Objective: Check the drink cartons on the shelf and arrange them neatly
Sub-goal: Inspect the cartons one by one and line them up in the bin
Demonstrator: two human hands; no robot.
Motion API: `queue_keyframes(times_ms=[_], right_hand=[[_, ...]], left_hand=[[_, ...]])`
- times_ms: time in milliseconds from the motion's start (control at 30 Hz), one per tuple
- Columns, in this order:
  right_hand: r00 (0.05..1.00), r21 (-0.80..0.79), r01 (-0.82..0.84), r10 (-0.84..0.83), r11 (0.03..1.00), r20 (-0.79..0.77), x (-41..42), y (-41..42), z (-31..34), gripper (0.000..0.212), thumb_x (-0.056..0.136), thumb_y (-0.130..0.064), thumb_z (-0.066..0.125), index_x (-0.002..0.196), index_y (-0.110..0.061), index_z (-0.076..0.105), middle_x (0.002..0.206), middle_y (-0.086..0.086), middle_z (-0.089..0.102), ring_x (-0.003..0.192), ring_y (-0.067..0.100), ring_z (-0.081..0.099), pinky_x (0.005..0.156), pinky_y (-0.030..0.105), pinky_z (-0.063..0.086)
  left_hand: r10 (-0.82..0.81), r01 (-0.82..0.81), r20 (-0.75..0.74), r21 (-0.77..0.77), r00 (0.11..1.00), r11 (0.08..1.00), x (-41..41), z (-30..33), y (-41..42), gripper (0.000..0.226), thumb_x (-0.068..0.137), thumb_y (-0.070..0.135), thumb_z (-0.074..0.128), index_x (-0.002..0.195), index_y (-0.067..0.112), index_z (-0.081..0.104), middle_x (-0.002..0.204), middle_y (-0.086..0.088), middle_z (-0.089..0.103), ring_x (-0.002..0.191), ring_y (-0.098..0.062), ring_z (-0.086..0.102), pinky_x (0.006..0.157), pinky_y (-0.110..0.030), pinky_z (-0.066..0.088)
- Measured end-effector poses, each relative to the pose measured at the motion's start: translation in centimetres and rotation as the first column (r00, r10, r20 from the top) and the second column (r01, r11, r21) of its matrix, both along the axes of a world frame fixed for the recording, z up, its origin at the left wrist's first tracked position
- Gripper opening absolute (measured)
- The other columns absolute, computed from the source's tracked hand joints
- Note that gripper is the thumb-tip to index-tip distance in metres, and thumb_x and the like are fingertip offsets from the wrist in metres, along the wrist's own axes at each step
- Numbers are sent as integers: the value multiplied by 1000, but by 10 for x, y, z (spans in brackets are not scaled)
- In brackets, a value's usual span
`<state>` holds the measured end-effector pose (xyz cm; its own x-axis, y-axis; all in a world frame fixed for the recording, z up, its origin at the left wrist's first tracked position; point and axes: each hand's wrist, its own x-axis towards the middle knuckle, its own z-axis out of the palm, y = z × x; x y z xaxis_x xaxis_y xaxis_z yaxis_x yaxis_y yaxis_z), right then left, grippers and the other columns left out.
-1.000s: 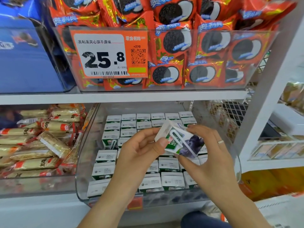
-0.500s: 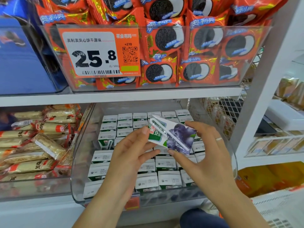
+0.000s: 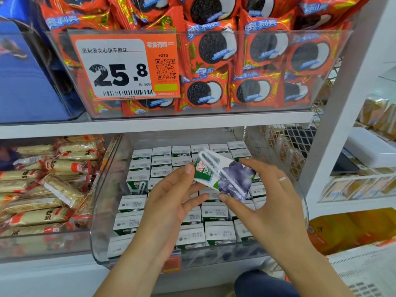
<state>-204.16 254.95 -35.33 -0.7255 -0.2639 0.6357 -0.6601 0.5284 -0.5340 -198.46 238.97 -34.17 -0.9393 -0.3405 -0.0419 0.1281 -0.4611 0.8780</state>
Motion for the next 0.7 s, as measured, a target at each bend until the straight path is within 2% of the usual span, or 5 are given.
queue_keyframes(times_ms=[133,267,400,500,700], right_hand=[[997,46,22,-26,999,76,-1,-1,0,59,65,-59,70,116,-36,50,95,-38,40,90,-11,35,67,0,32],[996,97,9,-17,995,83,-1,-1,-3,59,65,-48,79,113,-27,51,87,-29,45,82,-5,38,62,8,33],[989,104,0,-15,995,145,0,-3,-6,61,66,-55,69,117,-27,52,94,-12,59,83,4,47,60,19,39],[989,140,-6,-16,990,150,0,-5,-5,63,65,-61,62,116,-26,54,92,-16,56,81,-2,42,60,9,34],[971,125,-38,7,991,240,3,-6,-3,68,63,-70,58,117,-28,57,98,-17,61,92,5,53,67,21,41]], left_hand=[[-8,3,-29,-145,1000,989,2,1,1,53,57,31,86,107,20,71,100,-3,74,92,-14,71,70,-22,56],[49,-66,-63,-305,997,950,2,1,6,41,63,24,78,102,26,70,93,3,75,87,-11,70,70,-20,55],[47,-94,-130,-383,990,919,4,2,9,40,62,22,82,99,27,69,95,6,74,85,-8,68,65,-16,54],[55,-108,-139,-414,989,904,4,1,9,38,60,22,83,95,29,71,94,6,74,85,-10,68,66,-18,54],[58,-120,-144,-467,988,876,4,0,8,39,58,38,81,95,43,68,95,10,73,87,-8,68,71,-22,55]])
